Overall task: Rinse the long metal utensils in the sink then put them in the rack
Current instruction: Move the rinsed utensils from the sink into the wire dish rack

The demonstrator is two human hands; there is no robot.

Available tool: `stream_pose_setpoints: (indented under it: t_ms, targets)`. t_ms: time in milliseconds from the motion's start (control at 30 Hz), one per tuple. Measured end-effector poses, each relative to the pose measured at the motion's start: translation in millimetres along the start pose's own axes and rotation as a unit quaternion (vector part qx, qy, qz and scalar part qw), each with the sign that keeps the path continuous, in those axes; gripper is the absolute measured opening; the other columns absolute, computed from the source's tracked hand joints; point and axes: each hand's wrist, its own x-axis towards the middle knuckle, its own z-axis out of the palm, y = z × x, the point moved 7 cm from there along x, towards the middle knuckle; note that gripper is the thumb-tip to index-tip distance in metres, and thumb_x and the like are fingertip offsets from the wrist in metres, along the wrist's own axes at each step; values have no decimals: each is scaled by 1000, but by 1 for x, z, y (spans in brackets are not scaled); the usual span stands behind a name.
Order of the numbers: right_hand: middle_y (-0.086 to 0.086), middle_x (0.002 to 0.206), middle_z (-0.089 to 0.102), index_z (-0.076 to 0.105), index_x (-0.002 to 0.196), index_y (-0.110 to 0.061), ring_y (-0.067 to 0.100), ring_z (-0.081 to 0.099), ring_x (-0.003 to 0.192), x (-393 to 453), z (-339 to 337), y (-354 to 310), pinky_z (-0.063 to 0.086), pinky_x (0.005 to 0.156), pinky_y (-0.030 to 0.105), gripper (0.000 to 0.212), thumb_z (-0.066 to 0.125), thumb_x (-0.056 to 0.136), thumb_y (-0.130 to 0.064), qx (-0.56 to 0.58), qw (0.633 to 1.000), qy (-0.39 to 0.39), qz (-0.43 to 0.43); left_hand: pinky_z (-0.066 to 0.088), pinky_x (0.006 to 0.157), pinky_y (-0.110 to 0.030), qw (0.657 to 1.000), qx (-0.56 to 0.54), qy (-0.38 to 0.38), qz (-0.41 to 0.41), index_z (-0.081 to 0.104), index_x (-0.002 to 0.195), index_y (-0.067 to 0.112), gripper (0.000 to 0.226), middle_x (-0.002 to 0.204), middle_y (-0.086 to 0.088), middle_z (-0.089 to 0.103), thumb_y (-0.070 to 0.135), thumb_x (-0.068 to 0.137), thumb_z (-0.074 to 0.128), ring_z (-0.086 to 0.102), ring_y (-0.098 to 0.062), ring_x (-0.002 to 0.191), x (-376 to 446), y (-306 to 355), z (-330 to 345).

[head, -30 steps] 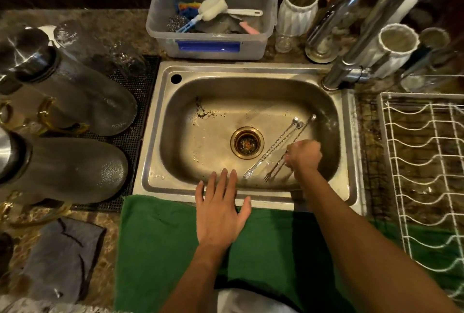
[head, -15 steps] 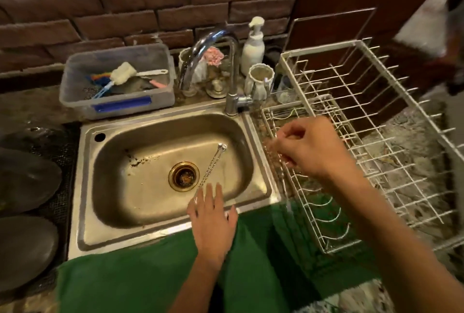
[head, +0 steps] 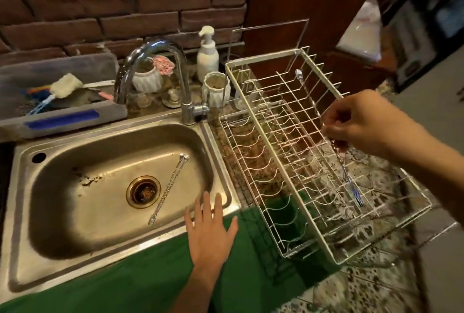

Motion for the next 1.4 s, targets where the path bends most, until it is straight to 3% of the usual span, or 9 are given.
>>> stream_pose_setpoints:
  t_ms: [200,333,400,567,733,1067,1233,1333,1400]
  targets:
    - [3,71,66,63,73,-14,23,69,69,26,26,26,60,66,38,20,65,91,-6,-156,986,-51,-4,12,119,-57,1000,-3,14,-6,28,159,28,78,166,-7,29,71,94,26,32,-30,152,1,1,3]
    - [3,69,60,57,73,-16,23,64,65,36,33,37,41,50,26,22,61,92,-7,-200,979,-49,-3,12,119,-56,1000,-3,10,-5,27,158,28,78,166,-8,30,72,94,25,33,-30,151,2,3,4]
    - [2,67,59,55,72,-17,20,63,63,38,36,40,39,46,24,24,60,93,-6,-202,978,-49,-3,14,119,-57,1000,-3,9,-6,31,158,27,77,164,-8,34,71,94,28,35,-30,150,3,3,5]
    - [9,71,65,63,79,-6,24,67,66,38,42,40,60,62,40,16,57,92,-1,-203,978,-46,-23,19,119,-58,1000,-10,9,-11,31,158,27,77,164,-8,35,72,95,27,35,-30,150,3,1,8]
    - [11,70,65,59,77,-5,27,68,66,38,46,41,60,66,48,18,56,94,-2,-206,977,-37,-42,22,118,-58,1000,-12,8,-12,32,157,28,76,164,-8,35,71,95,29,36,-29,150,3,1,7]
    - [0,69,61,53,69,-17,14,61,62,40,51,47,45,53,23,29,63,92,-3,-211,976,-36,-39,23,118,-59,1000,-5,3,-16,34,157,27,76,164,-9,36,70,95,29,36,-30,149,3,0,3]
    - [2,73,61,56,76,-11,15,61,66,34,48,42,53,60,27,21,60,96,-6,-222,973,-64,-13,28,115,-59,1000,-4,1,-9,40,155,25,75,162,-11,40,69,95,32,41,-32,146,2,3,0]
    - [5,77,66,65,88,-8,16,61,62,35,19,7,51,60,29,15,60,96,-20,-194,977,19,-81,30,116,-60,1000,-14,7,-2,42,153,24,74,161,-12,41,68,95,34,42,-33,145,2,7,-3]
    - [-1,77,65,67,92,-16,11,62,62,34,-1,-37,52,56,27,20,56,89,-32,-91,985,60,-137,28,117,-61,1000,-18,1,-4,39,155,24,74,162,-12,37,69,96,32,38,-33,148,2,6,-4]
